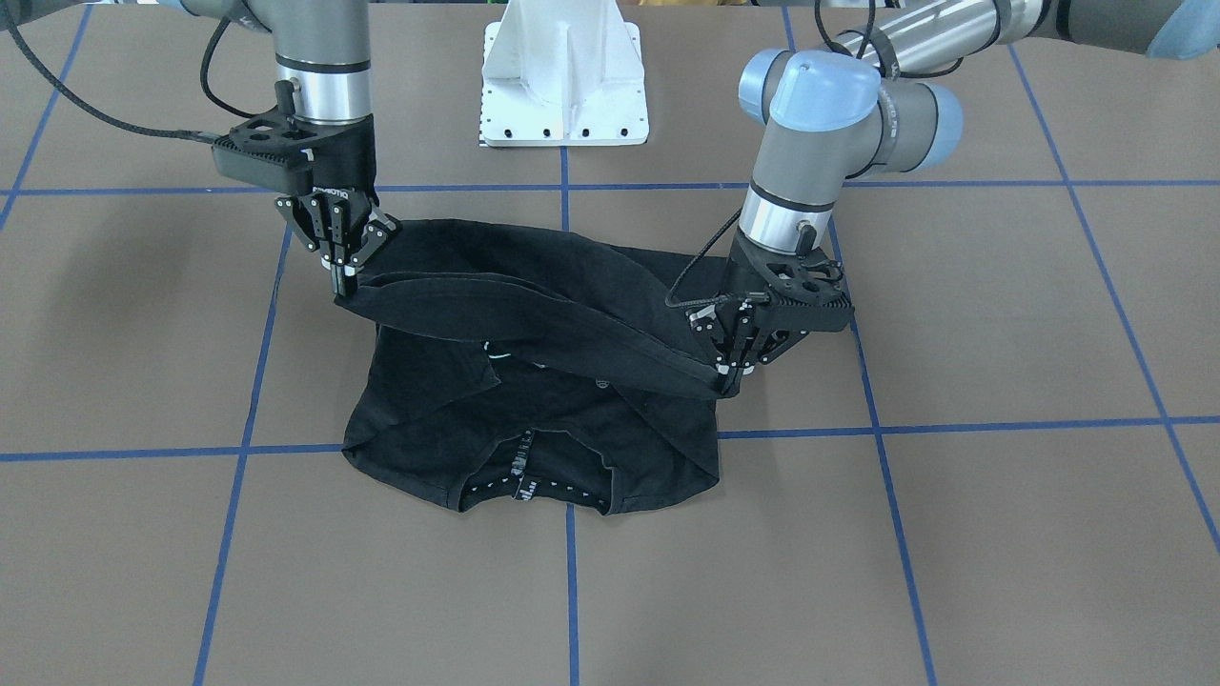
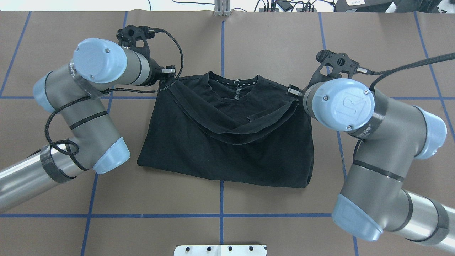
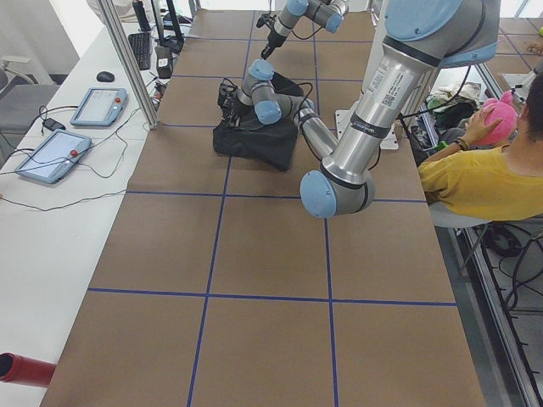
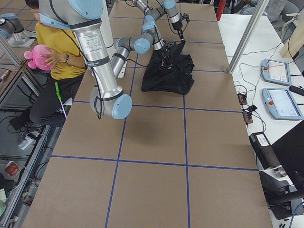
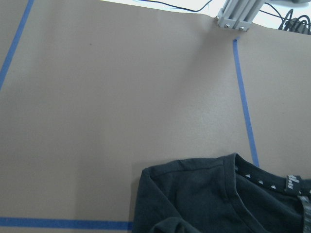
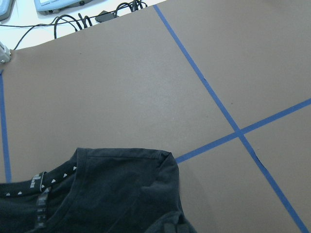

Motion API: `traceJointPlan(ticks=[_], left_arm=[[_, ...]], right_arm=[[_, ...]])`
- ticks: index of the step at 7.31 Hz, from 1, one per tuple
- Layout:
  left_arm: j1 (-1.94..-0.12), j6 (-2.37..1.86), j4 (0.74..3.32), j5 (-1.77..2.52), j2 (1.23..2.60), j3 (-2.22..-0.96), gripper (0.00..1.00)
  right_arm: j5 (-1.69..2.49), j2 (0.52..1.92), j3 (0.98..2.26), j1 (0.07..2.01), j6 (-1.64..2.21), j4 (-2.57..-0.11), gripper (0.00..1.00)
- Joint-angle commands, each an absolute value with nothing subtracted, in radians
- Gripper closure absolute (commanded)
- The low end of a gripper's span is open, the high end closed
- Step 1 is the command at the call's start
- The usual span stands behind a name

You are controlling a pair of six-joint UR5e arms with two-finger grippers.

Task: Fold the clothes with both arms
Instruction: 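Lay the hem down near the collar and open both grippers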

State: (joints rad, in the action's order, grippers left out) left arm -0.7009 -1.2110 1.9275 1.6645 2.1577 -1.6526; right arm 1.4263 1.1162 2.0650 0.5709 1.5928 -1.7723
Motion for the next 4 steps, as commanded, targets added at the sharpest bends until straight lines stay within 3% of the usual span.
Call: traceJointPlan(ticks=[1,4], left_arm=[[-0.713,-1.197,1.95,1.646,2.183,-1.586,1.0],[-0.723,-1.14,1.97,1.634,2.227,-1.476,1.0]], right_arm=[[1.451,1.074,1.985,0.635,1.575,-1.772,1.0],[1.459,1.058,1.834,0.661,1.563,-1.625,1.0]])
